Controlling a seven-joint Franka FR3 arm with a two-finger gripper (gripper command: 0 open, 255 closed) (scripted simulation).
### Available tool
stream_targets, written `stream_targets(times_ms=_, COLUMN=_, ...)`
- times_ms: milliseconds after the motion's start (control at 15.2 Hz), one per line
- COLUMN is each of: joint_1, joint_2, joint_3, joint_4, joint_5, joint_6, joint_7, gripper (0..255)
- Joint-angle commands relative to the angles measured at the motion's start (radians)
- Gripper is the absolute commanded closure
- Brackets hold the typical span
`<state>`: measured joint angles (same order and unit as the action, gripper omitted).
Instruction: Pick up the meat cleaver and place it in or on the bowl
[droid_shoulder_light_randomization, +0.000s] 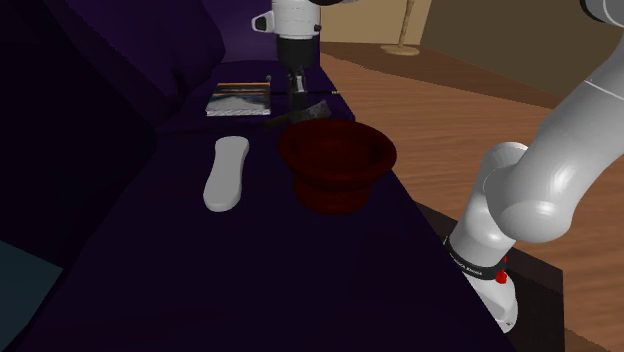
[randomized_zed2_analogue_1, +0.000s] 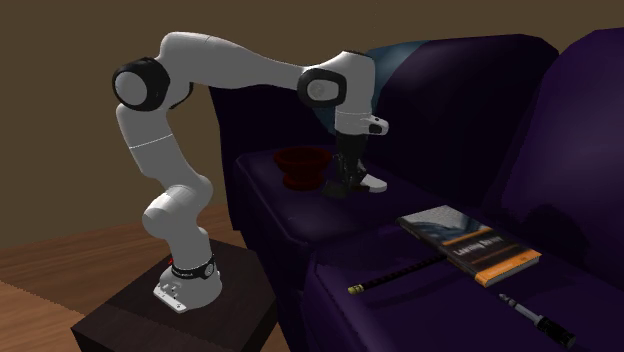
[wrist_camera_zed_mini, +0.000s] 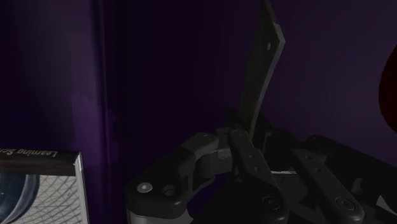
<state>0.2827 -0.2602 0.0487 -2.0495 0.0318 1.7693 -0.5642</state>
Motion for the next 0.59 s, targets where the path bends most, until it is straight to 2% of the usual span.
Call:
stream_targets(times_ms=0, joint_1=0.0, joint_2=-0.002, joint_3=-0.001, joint_4=0.023, joint_5=0.0, joint_6=-0.026, joint_7=0.0, gripper=255)
stream_targets(times_ms=528, joint_1=-0.001, joint_2=0.007, joint_3=-0.002, joint_4=0.141, joint_5=-0.001, joint_6=-0.133, joint_7=0.002, gripper=255)
